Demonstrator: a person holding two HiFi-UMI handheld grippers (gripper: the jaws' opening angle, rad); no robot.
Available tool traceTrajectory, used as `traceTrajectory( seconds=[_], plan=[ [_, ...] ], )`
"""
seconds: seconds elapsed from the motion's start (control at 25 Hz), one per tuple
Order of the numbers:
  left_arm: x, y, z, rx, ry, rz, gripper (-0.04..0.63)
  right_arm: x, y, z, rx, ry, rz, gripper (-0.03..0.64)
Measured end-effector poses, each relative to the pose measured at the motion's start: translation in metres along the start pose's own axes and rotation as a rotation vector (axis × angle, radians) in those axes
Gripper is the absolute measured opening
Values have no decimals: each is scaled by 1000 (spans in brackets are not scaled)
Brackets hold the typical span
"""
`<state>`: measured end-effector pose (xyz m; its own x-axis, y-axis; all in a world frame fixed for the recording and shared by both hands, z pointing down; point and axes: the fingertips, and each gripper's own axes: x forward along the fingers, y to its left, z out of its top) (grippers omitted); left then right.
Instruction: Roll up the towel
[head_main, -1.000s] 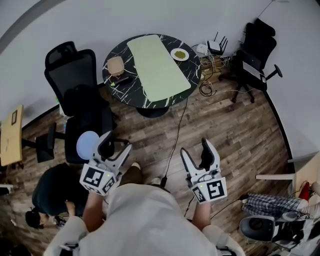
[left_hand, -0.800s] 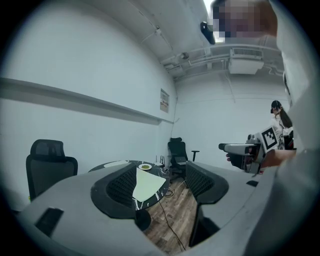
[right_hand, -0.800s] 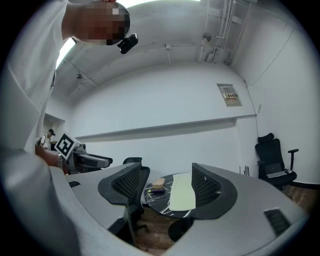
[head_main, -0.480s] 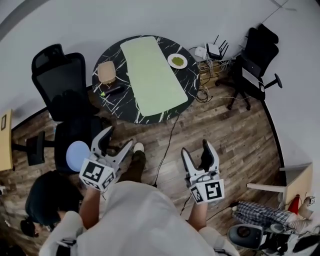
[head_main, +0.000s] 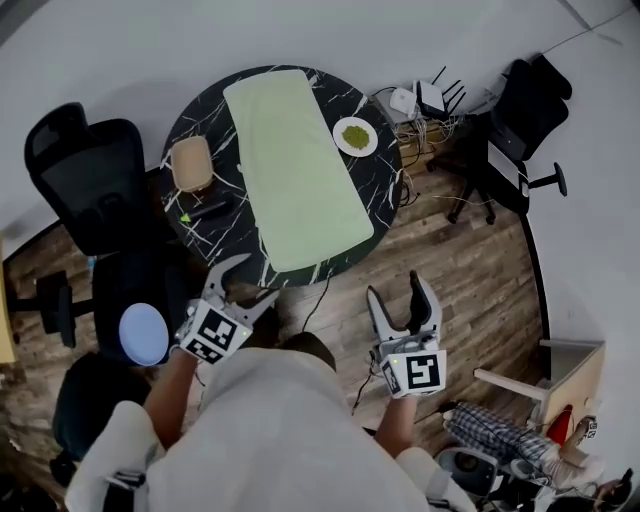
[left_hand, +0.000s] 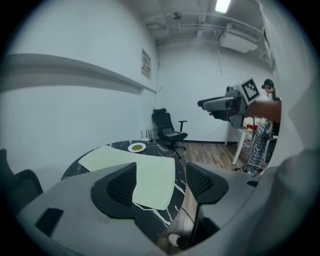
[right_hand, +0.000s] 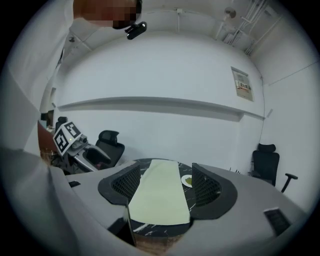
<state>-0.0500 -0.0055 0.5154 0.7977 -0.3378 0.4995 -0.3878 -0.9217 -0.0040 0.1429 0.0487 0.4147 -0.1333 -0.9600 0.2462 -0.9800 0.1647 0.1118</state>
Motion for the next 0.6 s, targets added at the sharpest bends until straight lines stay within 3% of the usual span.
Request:
traceTrajectory(
  seconds=[0.16,0.28,0.4,0.48,0.6],
  plan=[
    [35,-1,-27,46,155,-46,287,38,-7,-53,-240,244,165,285],
    [64,-4,-55,110,291,-68,285,70,-10,-124,-461,444,409,285],
    [90,-8,-86,196,433,-97,285,93,-16,-194,-543,596,642,284],
    [107,-13,-108,236,522,-137,285,109,-27,-227,-598,653,729,269],
    [128,-20,-139,322,643,-207,285,134,-51,-267,-720,734,776,214]
  ],
)
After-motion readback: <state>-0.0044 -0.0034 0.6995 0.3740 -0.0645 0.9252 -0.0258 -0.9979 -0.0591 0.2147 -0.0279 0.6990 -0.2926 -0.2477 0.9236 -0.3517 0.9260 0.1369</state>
